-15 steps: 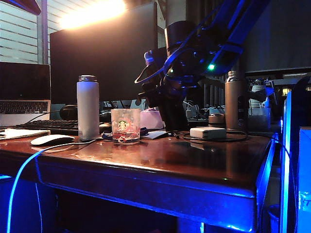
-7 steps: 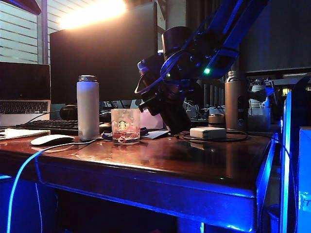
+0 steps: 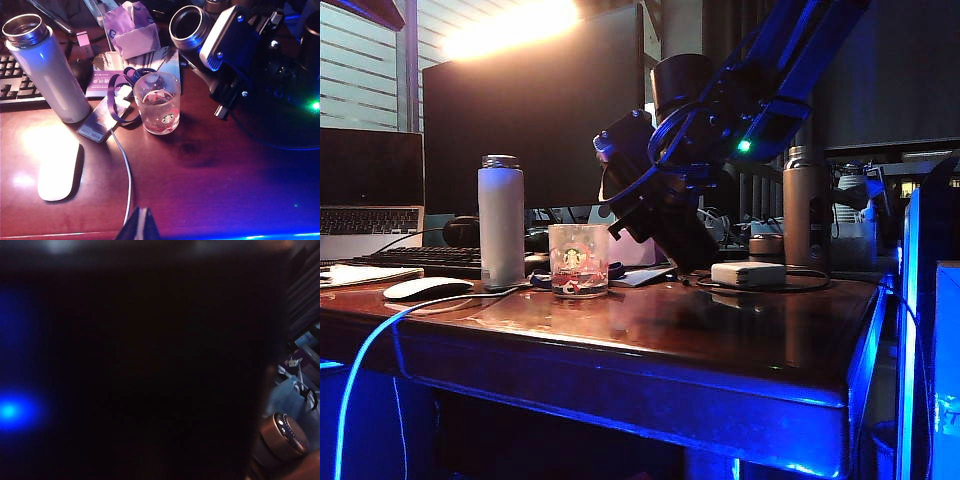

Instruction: Pick up the black thermos, pour a little water from inside into the glass cup, then place the black thermos back on the table.

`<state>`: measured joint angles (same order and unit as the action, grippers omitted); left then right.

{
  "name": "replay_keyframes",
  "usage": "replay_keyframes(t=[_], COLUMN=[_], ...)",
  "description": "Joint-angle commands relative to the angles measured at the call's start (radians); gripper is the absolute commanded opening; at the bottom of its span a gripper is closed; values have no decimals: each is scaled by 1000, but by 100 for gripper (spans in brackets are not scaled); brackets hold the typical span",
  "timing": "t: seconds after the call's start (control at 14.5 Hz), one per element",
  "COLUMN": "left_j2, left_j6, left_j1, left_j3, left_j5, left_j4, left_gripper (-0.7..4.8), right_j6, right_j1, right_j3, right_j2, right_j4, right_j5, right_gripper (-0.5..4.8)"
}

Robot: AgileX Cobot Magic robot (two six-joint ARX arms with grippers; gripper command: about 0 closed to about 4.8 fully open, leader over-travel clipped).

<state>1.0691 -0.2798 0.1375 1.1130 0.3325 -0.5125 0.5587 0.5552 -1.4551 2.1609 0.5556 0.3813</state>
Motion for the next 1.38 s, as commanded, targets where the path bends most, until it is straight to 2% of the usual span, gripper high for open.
replay_keyframes(t=[0.07, 0.28, 0.69, 1.03, 1.38], left_j2=[-3, -3, -3, -3, -3], left_j6=[0, 2, 3, 3, 3], left_j1=[1, 1, 1, 1, 1], left_j3=[5, 5, 5, 5, 5], left_j5=[4, 4, 4, 4, 4], left_j4=[13, 13, 13, 12, 12], left_gripper=[-5, -5, -5, -5, -5], right_j6=[26, 27, 134, 153, 288], right_j1=[2, 2, -15, -17, -18], right_j3=[-26, -91, -102, -114, -114], right_j2=[-1, 46, 68, 104, 104], right_j4=[61, 40, 48, 55, 110], right_j5=[14, 28, 20, 21, 28], right_gripper=[241, 241, 241, 241, 241])
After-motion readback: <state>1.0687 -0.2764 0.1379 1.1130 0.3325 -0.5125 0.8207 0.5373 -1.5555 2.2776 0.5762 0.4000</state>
